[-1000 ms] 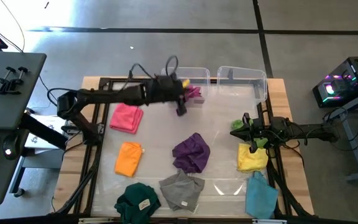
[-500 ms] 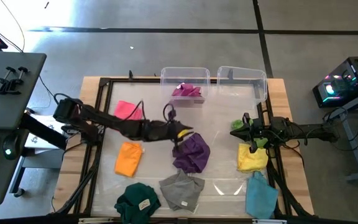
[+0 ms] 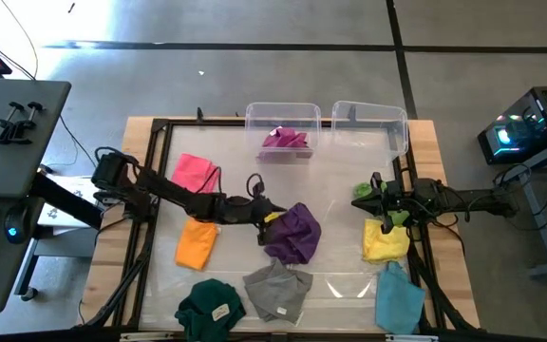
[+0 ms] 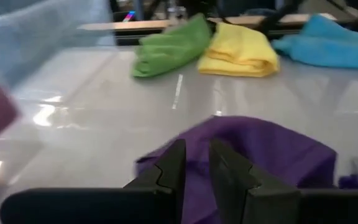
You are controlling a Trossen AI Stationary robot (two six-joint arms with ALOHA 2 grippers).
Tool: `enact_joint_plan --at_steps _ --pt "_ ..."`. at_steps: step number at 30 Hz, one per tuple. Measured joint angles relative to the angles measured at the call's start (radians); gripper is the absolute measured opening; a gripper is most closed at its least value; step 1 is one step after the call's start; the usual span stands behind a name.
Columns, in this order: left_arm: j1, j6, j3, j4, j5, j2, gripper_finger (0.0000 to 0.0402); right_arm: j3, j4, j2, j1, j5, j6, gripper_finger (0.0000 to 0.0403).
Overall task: Sort towels by color in basket
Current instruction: Put the violet towel into the left transparent bin
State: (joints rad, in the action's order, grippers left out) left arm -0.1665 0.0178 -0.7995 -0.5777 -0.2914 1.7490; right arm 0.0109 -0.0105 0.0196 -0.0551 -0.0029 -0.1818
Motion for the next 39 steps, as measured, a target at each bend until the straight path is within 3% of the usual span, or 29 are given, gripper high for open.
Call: enact_joint_plan --at_steps 5,8,13,16,21,25,30,35,39 --pt "0.011 0.01 -0.055 -0.08 0.036 0.104 0.0059 0.0 0.0 0.0 0.0 0.0 0.0 0.0002" --pt "0.03 -0.015 -0.097 -0.08 0.124 0.156 0.0078 0.0 0.0 0.0 0.0 0.0 0.0 0.0002" --pt "0.054 0.073 -0.159 -0.071 0.238 0.25 0.014 0.0 0.0 0.004 0.0 0.0 0.0 0.0002" --pt "0.068 0.049 -0.184 -0.036 0.287 0.292 0.0184 0.0 0.0 0.008 0.0 0.0 0.0 0.0002" --pt "0.076 -0.012 -0.229 0.12 0.228 0.337 0.024 0.0 0.0 0.007 0.0 0.0 0.0 0.0002" --pt "0.082 -0.031 -0.264 0.295 0.188 0.331 0.0248 0.0 0.0 0.008 0.0 0.0 0.0 0.0002" --pt "0.078 -0.106 -0.27 0.332 0.178 0.327 0.021 0.0 0.0 0.007 0.0 0.0 0.0 0.0002" --pt "0.074 -0.151 -0.272 0.364 0.198 0.313 0.0104 0.0 0.0 0.007 0.0 0.0 0.0 0.0002" --pt "0.074 -0.126 -0.308 0.532 0.228 0.25 0.0018 0.0 0.0 0.007 0.0 0.0 0.0 0.0002"
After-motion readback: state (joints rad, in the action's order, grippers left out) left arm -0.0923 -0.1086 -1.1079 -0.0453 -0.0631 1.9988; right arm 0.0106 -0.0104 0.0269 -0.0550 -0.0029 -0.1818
